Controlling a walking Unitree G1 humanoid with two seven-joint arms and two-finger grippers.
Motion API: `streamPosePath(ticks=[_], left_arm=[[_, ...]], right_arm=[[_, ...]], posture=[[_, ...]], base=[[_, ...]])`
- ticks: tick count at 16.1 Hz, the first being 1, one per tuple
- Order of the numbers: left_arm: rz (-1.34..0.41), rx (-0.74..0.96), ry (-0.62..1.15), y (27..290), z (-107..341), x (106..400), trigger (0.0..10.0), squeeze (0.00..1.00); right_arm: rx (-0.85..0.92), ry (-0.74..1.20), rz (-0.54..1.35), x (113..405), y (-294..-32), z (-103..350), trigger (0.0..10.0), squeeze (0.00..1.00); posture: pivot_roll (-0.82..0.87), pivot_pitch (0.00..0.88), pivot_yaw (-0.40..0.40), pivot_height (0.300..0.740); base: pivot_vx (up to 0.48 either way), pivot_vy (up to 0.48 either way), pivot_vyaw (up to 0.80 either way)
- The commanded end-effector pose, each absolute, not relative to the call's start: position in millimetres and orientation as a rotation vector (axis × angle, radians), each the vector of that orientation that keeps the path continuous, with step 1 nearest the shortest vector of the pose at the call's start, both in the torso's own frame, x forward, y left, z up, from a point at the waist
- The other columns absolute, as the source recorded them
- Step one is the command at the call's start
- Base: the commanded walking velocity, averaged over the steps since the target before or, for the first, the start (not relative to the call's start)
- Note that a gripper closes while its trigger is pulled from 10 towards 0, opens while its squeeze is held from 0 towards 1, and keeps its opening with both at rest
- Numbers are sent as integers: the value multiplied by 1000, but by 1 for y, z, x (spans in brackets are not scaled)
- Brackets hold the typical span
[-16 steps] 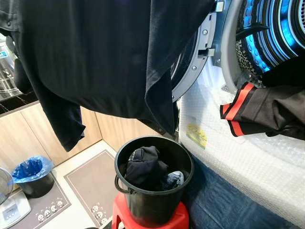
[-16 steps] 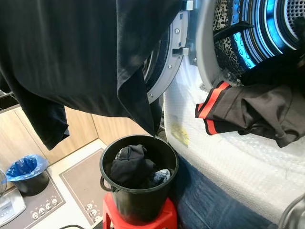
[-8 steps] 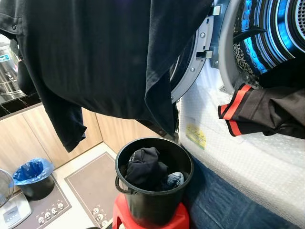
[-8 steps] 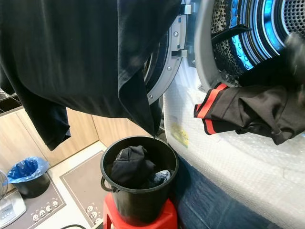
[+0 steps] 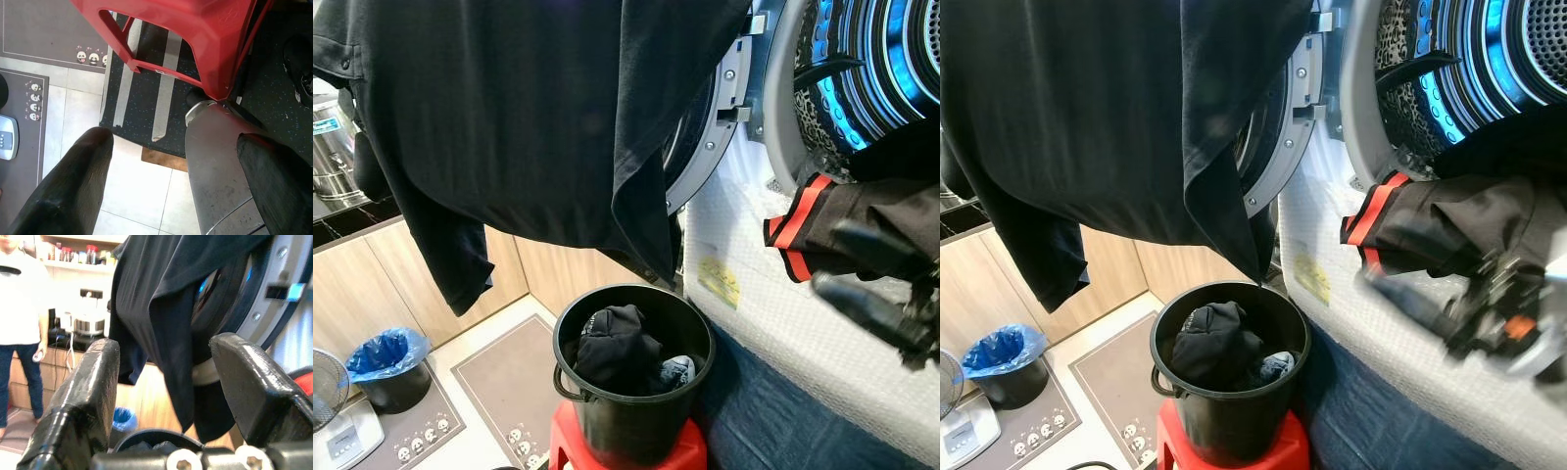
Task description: Clothes washing
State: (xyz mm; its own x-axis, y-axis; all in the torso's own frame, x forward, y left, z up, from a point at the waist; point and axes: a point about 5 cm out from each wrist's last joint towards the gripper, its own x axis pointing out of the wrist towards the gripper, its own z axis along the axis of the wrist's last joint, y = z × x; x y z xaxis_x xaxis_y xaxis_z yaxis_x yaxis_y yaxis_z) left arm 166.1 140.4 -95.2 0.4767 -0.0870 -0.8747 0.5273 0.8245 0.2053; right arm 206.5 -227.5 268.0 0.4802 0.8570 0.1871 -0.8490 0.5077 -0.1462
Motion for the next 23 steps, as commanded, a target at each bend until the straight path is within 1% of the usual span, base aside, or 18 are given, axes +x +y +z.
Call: streamPosePath(ticks=[1,3,5,7,10,11,12,14,15,17,19,20,22,23], left_arm=[[-388,501,1059,148,-99,159,10000,0],[-386,495,1062,148,-99,158,10000,0],[-383,490,1063,148,-99,158,10000,0],[-382,485,1064,147,-99,158,10000,0],[-384,481,1064,146,-99,158,10000,0],[-385,481,1063,146,-99,158,10000,0],[-384,479,1063,145,-99,158,10000,0],[-384,475,1064,144,-99,157,10000,0],[-385,475,1064,144,-99,157,10000,0],[-396,485,1065,144,-100,156,10000,0],[-411,500,1063,144,-100,155,10000,0],[-413,502,1063,144,-100,155,10000,0],[-417,503,1063,144,-100,155,10000,0],[-418,503,1062,143,-100,155,10000,0]], right_arm=[[-82,-218,1089,203,-219,268,10000,0],[-114,-103,1093,205,-215,255,10000,0],[-182,40,1008,215,-213,238,10000,0],[-224,185,901,224,-218,218,10000,0],[-199,263,768,233,-227,204,10000,0],[-199,251,739,235,-228,204,10000,0],[-131,243,692,237,-233,206,10000,0],[-72,255,604,236,-244,203,10000,0],[-50,244,610,234,-245,204,10000,0],[12,177,715,223,-239,212,10000,0],[49,115,775,216,-235,221,10000,0],[49,106,788,216,-234,223,10000,0],[60,82,734,224,-236,225,10000,0],[71,54,740,226,-234,229,10000,0]], posture=[[-137,0,56,740],[-135,0,52,740],[-132,0,46,740],[-131,0,42,740],[-130,0,37,740],[-129,0,37,740],[-127,0,31,740],[-133,0,29,740],[-139,0,31,740],[-153,0,35,740],[-161,0,39,740],[-164,0,39,740],[-163,0,38,740],[-161,0,35,740]], base=[[0,0,0],[0,0,0],[0,0,0],[0,0,0],[0,0,0],[0,0,0],[0,0,0],[0,0,0],[0,0,0],[0,0,0],[0,0,0],[0,0,0],[0,0,0],[0,0,0]])
